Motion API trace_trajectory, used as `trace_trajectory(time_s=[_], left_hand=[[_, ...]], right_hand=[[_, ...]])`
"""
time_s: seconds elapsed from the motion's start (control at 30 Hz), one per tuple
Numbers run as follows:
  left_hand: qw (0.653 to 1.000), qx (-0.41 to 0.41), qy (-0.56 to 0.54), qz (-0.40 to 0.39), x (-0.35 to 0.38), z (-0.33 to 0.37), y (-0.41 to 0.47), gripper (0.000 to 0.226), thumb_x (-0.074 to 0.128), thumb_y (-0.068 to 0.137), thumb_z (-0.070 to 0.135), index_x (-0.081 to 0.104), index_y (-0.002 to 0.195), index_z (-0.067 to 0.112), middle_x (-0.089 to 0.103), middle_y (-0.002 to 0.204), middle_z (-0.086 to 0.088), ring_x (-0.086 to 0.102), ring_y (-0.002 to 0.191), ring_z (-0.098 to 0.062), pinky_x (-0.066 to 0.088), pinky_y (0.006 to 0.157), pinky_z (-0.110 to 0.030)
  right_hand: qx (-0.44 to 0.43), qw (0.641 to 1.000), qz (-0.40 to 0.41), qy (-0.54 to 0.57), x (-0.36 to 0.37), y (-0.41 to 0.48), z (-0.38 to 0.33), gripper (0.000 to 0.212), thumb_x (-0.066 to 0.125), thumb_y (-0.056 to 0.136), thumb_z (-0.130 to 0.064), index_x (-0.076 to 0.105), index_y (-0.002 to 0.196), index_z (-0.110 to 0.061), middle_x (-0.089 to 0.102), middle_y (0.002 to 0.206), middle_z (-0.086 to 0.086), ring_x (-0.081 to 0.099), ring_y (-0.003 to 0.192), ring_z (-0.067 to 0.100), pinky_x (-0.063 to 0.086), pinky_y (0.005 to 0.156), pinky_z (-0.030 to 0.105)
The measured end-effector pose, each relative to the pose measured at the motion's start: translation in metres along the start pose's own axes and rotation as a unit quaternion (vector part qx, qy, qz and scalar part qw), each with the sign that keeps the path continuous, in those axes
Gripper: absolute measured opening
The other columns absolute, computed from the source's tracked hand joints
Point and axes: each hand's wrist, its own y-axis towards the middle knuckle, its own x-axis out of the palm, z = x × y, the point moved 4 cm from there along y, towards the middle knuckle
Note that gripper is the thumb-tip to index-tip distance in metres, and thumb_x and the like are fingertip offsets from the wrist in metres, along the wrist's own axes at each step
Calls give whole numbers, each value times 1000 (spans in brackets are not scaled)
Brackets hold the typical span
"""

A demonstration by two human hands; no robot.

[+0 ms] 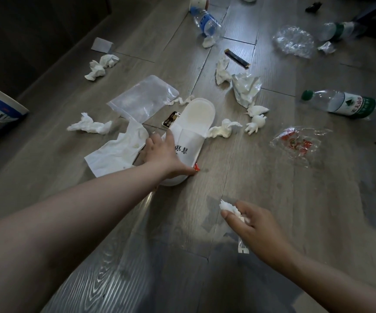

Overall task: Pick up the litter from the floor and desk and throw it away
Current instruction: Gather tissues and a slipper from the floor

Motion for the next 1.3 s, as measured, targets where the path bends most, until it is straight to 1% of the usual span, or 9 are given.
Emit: trace_trajectory(time_s=[0.1,0.3,0.43,0.67,0.77,0.93,1.07,1.17,1.3], left_hand=[[1000,-5,-19,1,-4,2,2,132,75,38,77,16,144,25,29,135,-15,27,127,-34,35,99,-43],[998,-49,-26,-35,-9,7,4,129,80,35,70,20,140,25,30,134,-14,33,127,-35,39,95,-43],[997,-64,8,-34,-7,14,2,133,77,42,74,10,146,23,26,140,-20,31,131,-36,35,102,-41],[998,-65,4,-18,-8,16,4,134,75,43,76,11,147,20,28,140,-22,33,130,-37,34,103,-39],[997,-71,-5,-23,-6,17,6,135,76,45,74,7,148,20,27,141,-23,35,129,-38,37,102,-41],[997,-59,-56,-10,-6,12,9,125,77,42,68,16,142,24,34,135,-18,41,124,-35,41,95,-39],[991,-59,-117,3,-8,3,12,113,75,41,63,24,134,25,38,129,-14,47,118,-33,42,91,-38],[990,-59,-132,1,-10,0,10,109,67,34,66,28,127,25,40,123,-12,50,110,-32,39,78,-35],[985,-55,-165,-2,-15,-6,8,104,69,41,61,29,130,23,42,122,-11,51,106,-32,38,76,-32]], right_hand=[[7,1000,15,2,-4,0,3,60,41,78,-71,62,78,-14,58,65,2,51,56,16,37,51,34],[7,1000,16,-12,-6,4,2,55,46,85,-62,66,89,-11,62,73,9,57,63,25,37,53,31],[4,1000,18,-11,-7,5,0,58,46,84,-62,65,91,-8,63,74,11,59,67,29,39,54,35],[13,1000,14,-4,-8,4,2,59,44,83,-63,66,92,-9,64,76,10,60,71,30,47,57,47],[14,1000,20,-7,-7,4,3,55,45,83,-62,64,84,-10,62,73,9,59,67,28,44,55,45],[16,999,29,12,-8,7,5,50,48,85,-60,59,74,-12,57,66,7,51,56,17,36,51,34],[8,999,28,16,-9,7,5,50,48,85,-60,61,77,-12,61,69,8,56,60,26,37,52,33],[1,999,30,14,-11,7,7,53,47,85,-62,61,78,-12,57,65,5,49,55,14,35,51,31],[6,999,35,16,-14,5,9,55,45,83,-66,62,80,-13,52,61,-1,47,54,8,36,50,29]])
